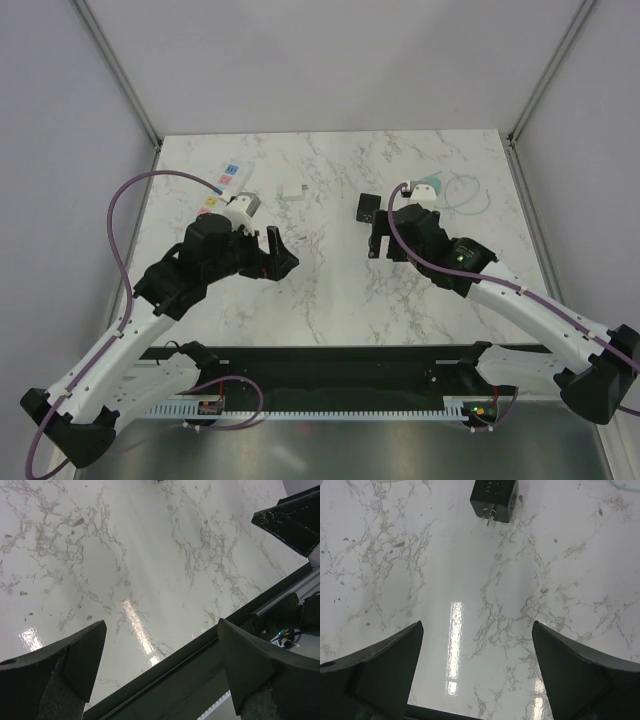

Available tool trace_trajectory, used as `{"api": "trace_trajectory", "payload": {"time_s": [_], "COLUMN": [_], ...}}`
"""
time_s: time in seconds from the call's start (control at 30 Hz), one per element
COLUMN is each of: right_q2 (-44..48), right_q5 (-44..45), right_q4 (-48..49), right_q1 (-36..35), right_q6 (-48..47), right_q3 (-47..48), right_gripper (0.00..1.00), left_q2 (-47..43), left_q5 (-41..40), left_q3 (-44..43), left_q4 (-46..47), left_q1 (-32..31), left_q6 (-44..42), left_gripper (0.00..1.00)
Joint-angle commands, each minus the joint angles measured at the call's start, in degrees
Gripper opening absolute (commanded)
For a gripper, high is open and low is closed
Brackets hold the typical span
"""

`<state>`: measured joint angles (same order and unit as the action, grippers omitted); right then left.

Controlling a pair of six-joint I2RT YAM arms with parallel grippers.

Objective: Insert the plug

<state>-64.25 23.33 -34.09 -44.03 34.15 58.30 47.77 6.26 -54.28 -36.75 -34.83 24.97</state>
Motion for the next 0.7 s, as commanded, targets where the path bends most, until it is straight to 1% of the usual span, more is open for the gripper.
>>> {"api": "trace_trajectory", "payload": {"time_s": [0.0, 0.27, 0.4, 0.5, 0.53, 0.6, 0.67], "right_q2": [-0.35, -3.16, -5.09, -7.64, -7.91, -7.91, -7.12], "right_q5": [2.68, 3.12, 6.72, 5.33, 4.71, 3.39, 0.94], "right_q4": [0.86, 1.04, 2.53, 2.45, 2.53, 3.06, 4.20], "right_q1": [-0.18, -0.09, 0.61, 5.34, 7.71, 9.83, 12.82], "right_q6": [1.00, -0.22, -2.33, -4.53, -5.23, -5.32, -4.97], "right_q3": [2.52, 3.05, 2.34, 3.66, 3.83, 3.57, 2.26], "right_gripper": [0.98, 0.98, 0.98, 0.98, 0.98, 0.98, 0.98], "left_q2": [-0.84, 0.13, 1.71, 3.90, 6.52, 10.13, 16.63], "left_q5": [0.86, 0.68, 0.95, 0.33, -0.11, -1.69, -2.48], "left_q3": [0.32, 0.14, -0.47, -1.70, -2.49, -5.82, -10.30], "left_q4": [1.33, -0.07, -0.95, -0.87, -0.78, -0.78, -0.86], "left_q1": [0.02, 0.02, 0.02, 0.02, 0.02, 0.02, -0.06], "left_q6": [-2.65, -3.53, -3.35, -3.17, -3.52, -4.75, -5.80], "left_gripper": [1.00, 1.00, 1.00, 0.99, 0.99, 0.97, 0.95]}}
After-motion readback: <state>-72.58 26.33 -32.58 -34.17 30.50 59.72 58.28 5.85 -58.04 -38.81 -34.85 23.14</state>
